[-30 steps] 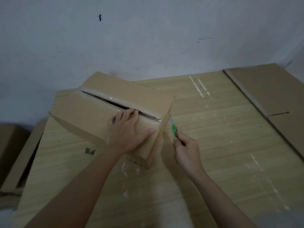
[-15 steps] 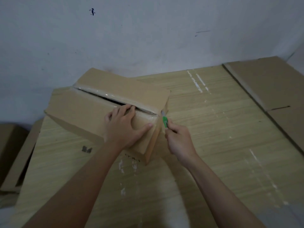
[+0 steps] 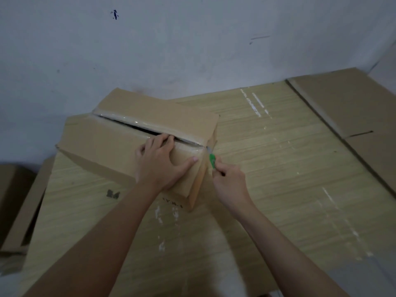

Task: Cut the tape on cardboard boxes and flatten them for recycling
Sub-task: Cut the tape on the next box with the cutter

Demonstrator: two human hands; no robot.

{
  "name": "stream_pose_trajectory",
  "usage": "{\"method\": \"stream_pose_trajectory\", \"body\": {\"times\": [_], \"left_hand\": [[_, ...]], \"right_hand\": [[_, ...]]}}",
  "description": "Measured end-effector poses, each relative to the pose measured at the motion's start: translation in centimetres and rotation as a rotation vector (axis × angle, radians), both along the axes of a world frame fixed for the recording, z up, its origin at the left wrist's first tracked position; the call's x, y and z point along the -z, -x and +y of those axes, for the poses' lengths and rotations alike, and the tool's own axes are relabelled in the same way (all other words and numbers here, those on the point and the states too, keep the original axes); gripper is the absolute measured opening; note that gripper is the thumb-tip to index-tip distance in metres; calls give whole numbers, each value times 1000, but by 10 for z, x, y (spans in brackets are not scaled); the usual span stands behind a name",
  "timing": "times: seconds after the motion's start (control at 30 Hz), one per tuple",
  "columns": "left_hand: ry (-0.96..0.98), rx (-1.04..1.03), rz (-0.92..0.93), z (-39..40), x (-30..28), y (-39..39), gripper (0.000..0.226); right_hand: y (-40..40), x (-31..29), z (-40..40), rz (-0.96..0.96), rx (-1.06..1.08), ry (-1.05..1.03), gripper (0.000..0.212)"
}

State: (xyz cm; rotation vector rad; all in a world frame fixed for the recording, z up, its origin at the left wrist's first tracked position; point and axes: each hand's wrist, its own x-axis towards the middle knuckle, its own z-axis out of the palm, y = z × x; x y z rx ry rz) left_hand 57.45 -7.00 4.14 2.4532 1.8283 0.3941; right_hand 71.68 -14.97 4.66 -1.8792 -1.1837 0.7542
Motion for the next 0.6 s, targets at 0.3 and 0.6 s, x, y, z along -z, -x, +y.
{"method": "stream_pose_trajectory", "body": {"times": [0.3, 0.6], "left_hand": [[-6, -9, 0, 0, 0, 0, 103], [-6, 1, -4, 1, 1, -2, 103]], "right_hand": [[4, 13, -2, 254, 36, 33, 30], [6, -7, -20, 492, 3, 75, 39]]}}
